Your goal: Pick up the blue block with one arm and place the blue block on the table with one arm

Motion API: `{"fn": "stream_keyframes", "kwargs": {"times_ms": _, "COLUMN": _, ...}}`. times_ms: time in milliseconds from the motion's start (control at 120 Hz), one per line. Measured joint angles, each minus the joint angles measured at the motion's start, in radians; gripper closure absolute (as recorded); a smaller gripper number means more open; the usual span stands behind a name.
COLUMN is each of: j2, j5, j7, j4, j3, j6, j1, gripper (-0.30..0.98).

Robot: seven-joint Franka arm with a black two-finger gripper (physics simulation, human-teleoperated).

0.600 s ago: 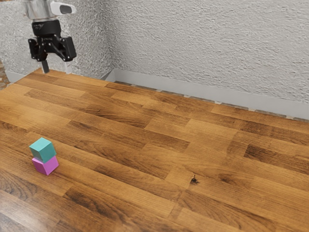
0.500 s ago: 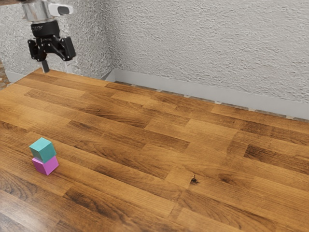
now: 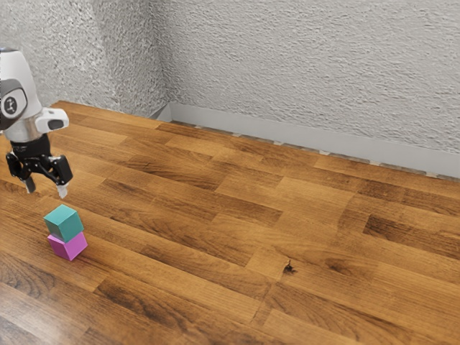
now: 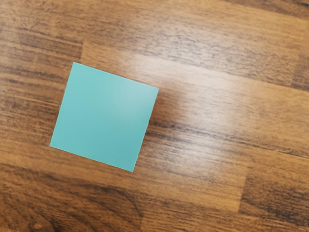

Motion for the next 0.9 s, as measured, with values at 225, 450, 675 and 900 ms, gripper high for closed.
{"fn": "stream_keyframes", "kwargs": {"times_ms": 225, "j2": 0.036, "j5": 0.037, "j7": 0.086, "j4": -0.041, "j3": 0.000, "j6": 0.095, "j1": 0.042, "gripper": 0.03}}
{"fn": "stream_keyframes", "kwargs": {"times_ms": 450, "j2": 0.100, "j5": 0.027, "j7": 0.172, "j4": -0.043, "j3": -0.005, "j6": 0.173, "j1": 0.038, "gripper": 0.03}}
{"fn": "stream_keyframes", "kwargs": {"times_ms": 675, "j2": 0.097, "j5": 0.003, "j7": 0.231, "j4": -0.088, "j3": -0.004, "j6": 0.217, "j1": 0.055, "gripper": 0.03}}
{"fn": "stream_keyframes", "kwargs": {"times_ms": 900, "j2": 0.124, "j5": -0.005, "j7": 0.273, "j4": -0.086, "j3": -0.002, "j6": 0.246, "j1": 0.057, "gripper": 0.03}}
